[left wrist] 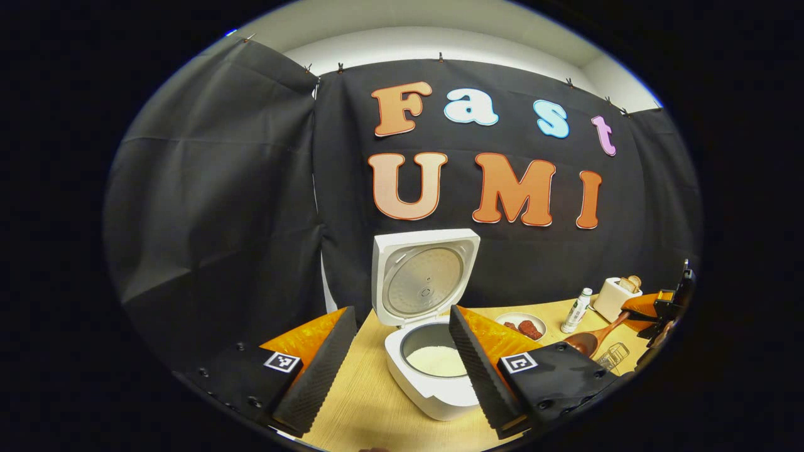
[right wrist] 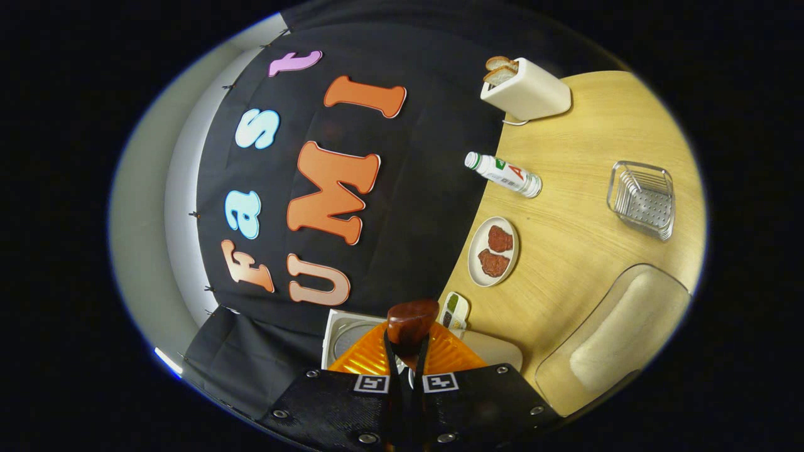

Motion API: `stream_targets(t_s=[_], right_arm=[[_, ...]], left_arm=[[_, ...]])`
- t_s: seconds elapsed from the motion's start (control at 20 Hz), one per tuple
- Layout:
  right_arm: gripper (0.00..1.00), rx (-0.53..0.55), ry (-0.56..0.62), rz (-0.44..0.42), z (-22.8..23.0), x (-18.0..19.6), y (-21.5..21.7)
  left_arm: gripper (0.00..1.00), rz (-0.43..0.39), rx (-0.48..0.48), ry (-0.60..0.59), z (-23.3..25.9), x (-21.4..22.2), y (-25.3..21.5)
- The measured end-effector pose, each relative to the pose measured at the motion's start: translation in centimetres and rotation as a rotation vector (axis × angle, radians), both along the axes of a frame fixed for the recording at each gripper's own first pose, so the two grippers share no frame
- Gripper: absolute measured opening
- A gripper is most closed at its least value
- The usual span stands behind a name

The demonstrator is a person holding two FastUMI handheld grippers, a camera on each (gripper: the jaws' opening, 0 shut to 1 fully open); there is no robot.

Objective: Close the left gripper, press the button to open the rice cooker; take a wooden spoon from the chopstick holder with the right hand, scoop a spoonful of rice and pour it into the rice cooker, then put the wooden spoon back into the chopstick holder.

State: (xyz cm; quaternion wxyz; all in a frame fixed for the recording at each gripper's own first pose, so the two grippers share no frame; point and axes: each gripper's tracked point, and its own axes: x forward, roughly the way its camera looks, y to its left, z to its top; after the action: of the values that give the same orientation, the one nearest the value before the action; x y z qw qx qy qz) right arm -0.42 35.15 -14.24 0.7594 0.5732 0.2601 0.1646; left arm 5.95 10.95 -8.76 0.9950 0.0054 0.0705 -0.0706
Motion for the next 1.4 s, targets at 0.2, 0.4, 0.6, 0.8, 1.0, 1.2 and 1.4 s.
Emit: stream_targets(t_s=[0.2, 0.4, 0.6, 0.8, 1.0, 1.2, 1.4], right_arm=[[0.05, 0.031, 0.004, -0.003, 1.2, 1.9, 2.9], [0.05, 0.044, -0.011, 0.008, 2.7, 3.6, 6.1], [0.05, 0.002, -0.067, 0.012, 4.7, 5.4, 8.7], [0.05, -0.057, -0.124, 0.024, 6.3, 6.6, 11.2], [0.05, -0.137, -0.176, 0.032, 7.2, 7.4, 13.2], [0.05, -0.220, -0.237, 0.042, 8.4, 7.8, 14.4], [0.05, -0.325, -0.298, 0.056, 8.2, 7.6, 14.9]], left_arm=[[1.00, -0.007, -0.011, 0.006, -0.3, 0.4, 0.0], [1.00, -0.016, -0.015, 0.013, -0.7, 0.6, 0.1], [1.00, -0.019, -0.023, 0.022, -1.2, 0.9, 0.4], [1.00, -0.022, -0.018, 0.023, -1.3, 1.3, 0.8], [1.00, -0.015, -0.011, 0.020, -1.1, 1.1, 1.4], [1.00, -0.003, -0.013, 0.028, -1.4, 1.0, 2.4], [1.00, 0.006, -0.023, 0.030, -1.5, 1.0, 3.1]])
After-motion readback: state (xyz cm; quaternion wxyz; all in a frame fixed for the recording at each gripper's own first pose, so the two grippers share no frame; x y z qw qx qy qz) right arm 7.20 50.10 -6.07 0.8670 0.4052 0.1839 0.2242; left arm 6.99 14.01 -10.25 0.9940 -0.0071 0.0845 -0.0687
